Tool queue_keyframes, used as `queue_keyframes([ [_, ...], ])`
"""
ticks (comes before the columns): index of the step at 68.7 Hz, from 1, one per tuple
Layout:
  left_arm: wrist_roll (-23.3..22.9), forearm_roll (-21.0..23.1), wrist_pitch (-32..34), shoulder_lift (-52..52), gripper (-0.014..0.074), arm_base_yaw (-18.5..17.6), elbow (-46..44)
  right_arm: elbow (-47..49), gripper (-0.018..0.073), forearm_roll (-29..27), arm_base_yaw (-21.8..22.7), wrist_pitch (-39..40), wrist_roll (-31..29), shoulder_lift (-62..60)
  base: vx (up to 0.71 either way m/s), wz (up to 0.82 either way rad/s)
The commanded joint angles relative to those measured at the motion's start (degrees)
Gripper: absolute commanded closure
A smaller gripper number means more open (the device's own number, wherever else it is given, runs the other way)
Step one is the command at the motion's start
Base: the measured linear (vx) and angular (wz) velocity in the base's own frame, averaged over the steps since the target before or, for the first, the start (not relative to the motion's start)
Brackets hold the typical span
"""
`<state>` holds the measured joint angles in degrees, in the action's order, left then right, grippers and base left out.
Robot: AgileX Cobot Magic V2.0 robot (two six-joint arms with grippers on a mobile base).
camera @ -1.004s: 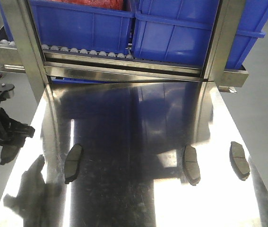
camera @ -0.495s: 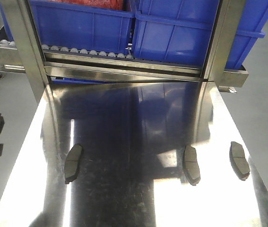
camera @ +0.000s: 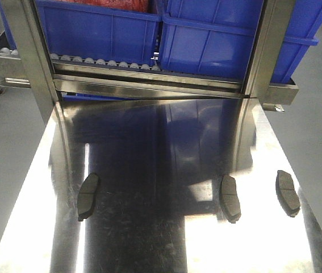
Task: Move and align brake pads A on conveyor
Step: 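Lower the left gripper onto the outermost brake pad and grasp it, then lower the right gripper onto the outermost brake pad on its side and grasp it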
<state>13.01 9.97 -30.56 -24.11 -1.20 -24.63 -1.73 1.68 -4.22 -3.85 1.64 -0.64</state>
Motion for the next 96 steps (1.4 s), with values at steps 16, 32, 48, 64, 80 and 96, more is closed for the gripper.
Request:
queue_keyframes([
  [16,-0.6,3.8,7.4,4.4,0.0489,-0.1,0.7,-1.0,0.0562,0.1,0.3,4.3,-0.2,-0.7,0.00,0.00],
  [32,-0.6,3.8,7.1,4.4,0.0489,-0.1,0.7,-1.0,0.0562,0.1,0.3,4.3,-0.2,-0.7,0.00,0.00],
  [48,-0.6,3.8,7.1,4.4,0.0489,-0.1,0.7,-1.0,0.0562,0.1,0.3,4.3,-0.2,-0.7,0.00,0.00],
  [64,-0.6,3.8,7.1,4.4,0.0489,-0.1,0.7,-1.0,0.0562,0.1,0.3,4.3,-0.2,-0.7,0.00,0.00],
  [80,-0.6,3.8,7.1,4.4,0.0489,-0.1,0.7,-1.0,0.0562,0.1,0.3,4.3,-0.2,-0.7,0.00,0.00],
  [96,-0.6,3.8,7.1,4.4,0.0489,-0.1,0.7,-0.9,0.0562,0.1,0.3,4.3,-0.2,-0.7,0.00,0.00],
])
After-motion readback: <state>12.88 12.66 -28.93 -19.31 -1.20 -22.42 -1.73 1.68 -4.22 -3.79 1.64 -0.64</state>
